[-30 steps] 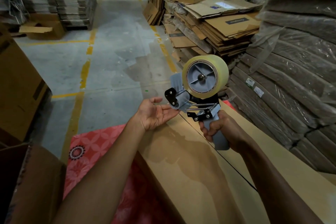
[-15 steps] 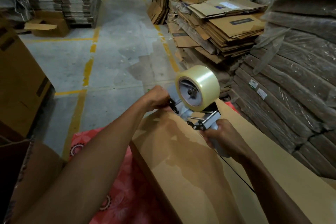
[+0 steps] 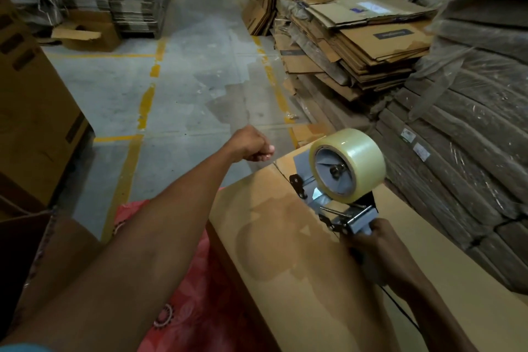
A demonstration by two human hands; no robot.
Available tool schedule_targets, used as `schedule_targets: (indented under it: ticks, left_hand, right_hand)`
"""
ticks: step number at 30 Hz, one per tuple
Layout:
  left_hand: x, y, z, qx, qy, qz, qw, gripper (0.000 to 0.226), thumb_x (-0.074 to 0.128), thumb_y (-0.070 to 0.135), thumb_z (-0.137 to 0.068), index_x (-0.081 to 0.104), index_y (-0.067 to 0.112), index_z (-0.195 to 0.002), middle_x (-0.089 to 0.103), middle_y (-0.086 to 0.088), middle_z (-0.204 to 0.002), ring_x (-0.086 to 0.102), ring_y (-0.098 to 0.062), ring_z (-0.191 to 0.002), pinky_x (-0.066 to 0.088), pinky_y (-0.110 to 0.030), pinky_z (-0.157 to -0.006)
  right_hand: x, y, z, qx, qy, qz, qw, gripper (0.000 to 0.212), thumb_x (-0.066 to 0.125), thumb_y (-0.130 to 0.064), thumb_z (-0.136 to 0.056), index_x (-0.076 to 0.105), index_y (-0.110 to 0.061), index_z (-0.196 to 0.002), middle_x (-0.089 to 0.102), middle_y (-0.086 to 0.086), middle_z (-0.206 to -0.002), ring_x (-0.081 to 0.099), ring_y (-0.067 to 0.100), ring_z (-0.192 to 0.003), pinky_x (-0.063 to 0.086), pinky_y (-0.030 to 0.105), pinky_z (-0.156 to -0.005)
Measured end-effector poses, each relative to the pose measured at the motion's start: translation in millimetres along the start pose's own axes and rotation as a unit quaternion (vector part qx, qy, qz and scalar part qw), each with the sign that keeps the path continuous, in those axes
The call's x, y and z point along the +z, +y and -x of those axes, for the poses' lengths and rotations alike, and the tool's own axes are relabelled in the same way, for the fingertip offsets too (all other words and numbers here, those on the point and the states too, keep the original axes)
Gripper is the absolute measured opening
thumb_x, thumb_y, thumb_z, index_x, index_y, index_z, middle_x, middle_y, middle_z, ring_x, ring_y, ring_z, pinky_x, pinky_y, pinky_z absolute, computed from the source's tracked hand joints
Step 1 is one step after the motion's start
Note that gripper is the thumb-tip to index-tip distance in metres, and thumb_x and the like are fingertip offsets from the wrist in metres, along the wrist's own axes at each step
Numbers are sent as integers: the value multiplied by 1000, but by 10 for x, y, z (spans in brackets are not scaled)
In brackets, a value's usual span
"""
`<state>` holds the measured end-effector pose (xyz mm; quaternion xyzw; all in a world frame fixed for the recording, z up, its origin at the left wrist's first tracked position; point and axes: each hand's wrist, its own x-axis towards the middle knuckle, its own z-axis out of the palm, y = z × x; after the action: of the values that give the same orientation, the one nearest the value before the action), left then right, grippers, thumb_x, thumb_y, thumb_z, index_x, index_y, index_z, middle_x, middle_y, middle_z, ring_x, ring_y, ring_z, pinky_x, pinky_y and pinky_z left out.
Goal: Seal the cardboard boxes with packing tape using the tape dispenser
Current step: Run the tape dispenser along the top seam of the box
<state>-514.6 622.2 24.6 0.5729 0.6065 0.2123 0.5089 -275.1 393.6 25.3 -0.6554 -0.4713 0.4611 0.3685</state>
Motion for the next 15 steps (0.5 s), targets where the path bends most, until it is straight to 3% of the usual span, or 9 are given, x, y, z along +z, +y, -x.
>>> schedule_targets:
  ticks: [7, 12, 15]
  left_hand:
    - [136, -155, -103, 18, 48, -14, 999, 10, 72, 4, -92, 77, -4, -90, 75, -17, -80, 63, -10, -52, 46, -14, -45]
    - [183, -222, -131, 9, 51, -12, 999, 11, 72, 6, -92, 76, 2, -83, 73, -13, -76, 62, -13, -56, 47, -17, -47]
    - [240, -254, -119, -15, 51, -38, 998, 12, 77, 15, -89, 79, 3, -90, 67, -10, -72, 55, -16, -57, 43, -19, -45]
  right_hand:
    - [51, 113, -103, -3, 4, 18, 1000, 20, 65, -21, -64, 60, -2, -64, 55, 8, -53, 50, 22, -52, 36, 37, -55]
    - [64, 142, -139, -12, -4, 22, 1000, 34, 64, -22, -61, 61, 10, -71, 57, 9, -53, 50, 20, -49, 38, 32, -50]
    - [67, 124, -147, -11, -11, 53, 998, 19, 62, -22, -59, 61, -4, -56, 57, 9, -51, 52, 19, -48, 39, 28, -47]
